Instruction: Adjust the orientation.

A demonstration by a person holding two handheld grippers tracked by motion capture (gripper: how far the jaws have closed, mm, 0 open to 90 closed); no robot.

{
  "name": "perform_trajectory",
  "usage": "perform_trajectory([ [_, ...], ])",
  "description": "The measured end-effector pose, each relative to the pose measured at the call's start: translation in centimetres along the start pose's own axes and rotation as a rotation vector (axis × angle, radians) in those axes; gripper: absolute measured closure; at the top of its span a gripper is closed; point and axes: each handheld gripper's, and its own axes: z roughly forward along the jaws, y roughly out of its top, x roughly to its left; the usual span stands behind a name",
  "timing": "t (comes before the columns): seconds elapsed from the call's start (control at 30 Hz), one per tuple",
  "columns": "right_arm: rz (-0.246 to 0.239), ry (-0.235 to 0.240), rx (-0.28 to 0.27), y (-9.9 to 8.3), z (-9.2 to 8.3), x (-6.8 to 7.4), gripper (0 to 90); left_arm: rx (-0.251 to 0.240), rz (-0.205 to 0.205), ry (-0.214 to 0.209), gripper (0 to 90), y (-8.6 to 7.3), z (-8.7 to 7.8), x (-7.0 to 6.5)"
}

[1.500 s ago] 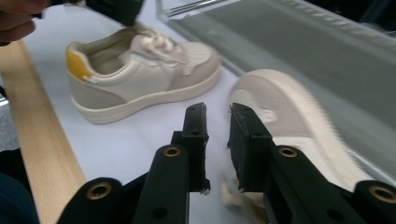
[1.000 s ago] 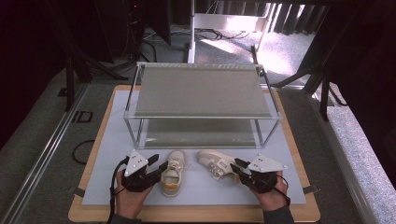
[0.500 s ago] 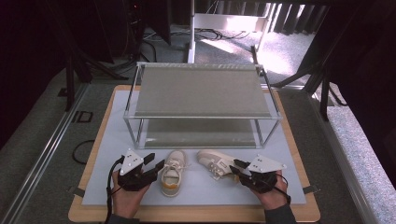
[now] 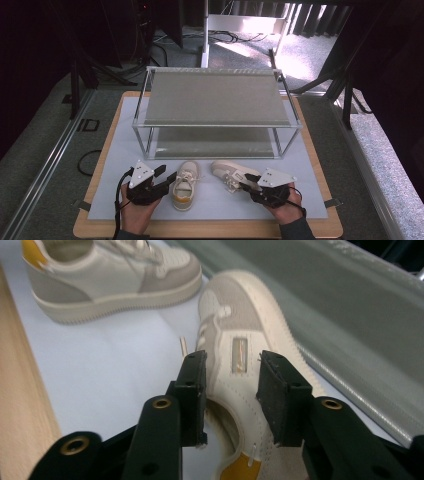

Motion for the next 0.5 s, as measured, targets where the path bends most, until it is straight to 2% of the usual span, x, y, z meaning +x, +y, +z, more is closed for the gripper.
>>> perform_trajectory([
  [0.17,0.0,0.009,-0.01,-0.25,0.13,-0.19,61.9,-0.001,-0.003,0.001,51.9,-0.03,-0.03,0.02],
  [0.33,-0.009,0.007,-0.016,-0.09,0.3,-0.58,53.2,0.001,-0.005,-0.002,51.9,-0.04,0.02,-0.06],
  [0.4,-0.022,-0.007,-0.009,0.14,0.45,-0.58,49.9,0.002,-0.004,-0.003,51.9,-0.05,0.05,-0.07],
  [0.5,-0.067,-0.055,0.011,0.52,0.76,-0.32,46.4,0.002,-0.006,-0.005,51.9,-0.09,0.14,-0.09],
])
